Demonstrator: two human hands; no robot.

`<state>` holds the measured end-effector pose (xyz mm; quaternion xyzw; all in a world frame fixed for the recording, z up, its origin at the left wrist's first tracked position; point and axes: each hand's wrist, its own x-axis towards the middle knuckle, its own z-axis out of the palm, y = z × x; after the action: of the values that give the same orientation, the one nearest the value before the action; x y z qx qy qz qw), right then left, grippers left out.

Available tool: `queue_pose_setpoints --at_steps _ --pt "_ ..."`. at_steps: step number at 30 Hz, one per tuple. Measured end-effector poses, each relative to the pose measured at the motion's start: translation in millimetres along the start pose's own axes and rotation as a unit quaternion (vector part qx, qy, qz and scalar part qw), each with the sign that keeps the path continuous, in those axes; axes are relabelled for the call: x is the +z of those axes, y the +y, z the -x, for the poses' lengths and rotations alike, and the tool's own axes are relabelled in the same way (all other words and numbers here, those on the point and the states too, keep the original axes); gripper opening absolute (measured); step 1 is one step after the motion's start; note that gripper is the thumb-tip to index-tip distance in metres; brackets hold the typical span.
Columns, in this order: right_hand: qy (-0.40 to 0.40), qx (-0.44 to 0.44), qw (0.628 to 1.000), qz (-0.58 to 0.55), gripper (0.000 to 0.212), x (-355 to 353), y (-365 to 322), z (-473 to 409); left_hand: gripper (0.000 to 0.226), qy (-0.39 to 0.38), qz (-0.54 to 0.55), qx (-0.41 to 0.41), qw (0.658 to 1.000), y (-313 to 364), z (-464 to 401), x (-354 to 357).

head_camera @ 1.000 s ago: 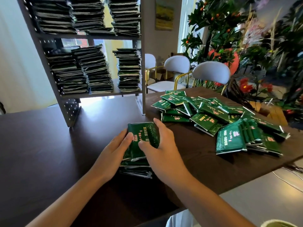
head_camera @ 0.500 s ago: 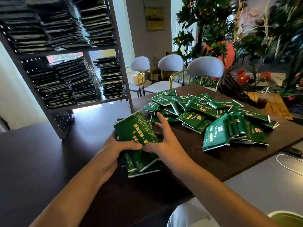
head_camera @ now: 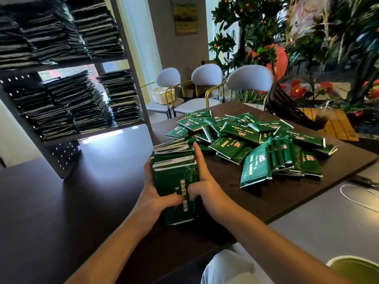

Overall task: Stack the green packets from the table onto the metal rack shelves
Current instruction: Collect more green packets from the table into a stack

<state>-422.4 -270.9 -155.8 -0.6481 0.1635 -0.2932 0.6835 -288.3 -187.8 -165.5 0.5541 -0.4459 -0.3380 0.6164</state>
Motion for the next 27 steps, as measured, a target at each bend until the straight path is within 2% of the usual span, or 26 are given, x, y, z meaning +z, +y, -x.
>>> queue_pose_setpoints --at_steps 4,8,11,13,16,19,21,23,25,27 --pt "0.004 -0.017 1.0 0.004 0.116 -7 -2 3 0.114 -0.016 -0.033 0.022 0.999 6 5 -4" --pt "-0.013 0.005 0.999 0.037 0.109 -1 2 6 0.096 0.016 -0.035 -0.02 0.999 4 13 -1" --pt "0.028 -0.002 0.995 0.097 0.094 1 -11 9 0.095 0.028 -0.013 -0.059 0.998 19 1 1" --pt "0.049 0.017 0.979 0.196 0.085 -5 -28 12 0.082 0.013 0.021 -0.124 0.992 32 -8 2" --pt "0.067 0.015 0.913 0.402 0.062 -20 -55 18 0.074 -0.033 0.032 -0.238 0.97 39 -20 2" --pt "0.089 0.005 0.843 0.53 0.06 -37 -77 23 0.091 -0.056 0.004 -0.28 0.958 38 -26 6" --pt "0.061 0.031 0.752 0.656 0.068 -55 -80 25 0.084 -0.045 -0.051 -0.256 0.964 37 -26 9" --pt "-0.008 0.089 0.675 0.732 0.077 -69 -77 29 0.068 -0.023 -0.108 -0.222 0.969 37 -26 15" --pt "-0.051 0.145 0.629 0.762 0.08 -78 -68 31 0.076 0.021 -0.14 -0.196 0.97 35 -28 18" --pt "-0.039 0.18 0.608 0.772 0.074 -82 -60 32 0.084 0.058 -0.14 -0.178 0.972 34 -28 19"
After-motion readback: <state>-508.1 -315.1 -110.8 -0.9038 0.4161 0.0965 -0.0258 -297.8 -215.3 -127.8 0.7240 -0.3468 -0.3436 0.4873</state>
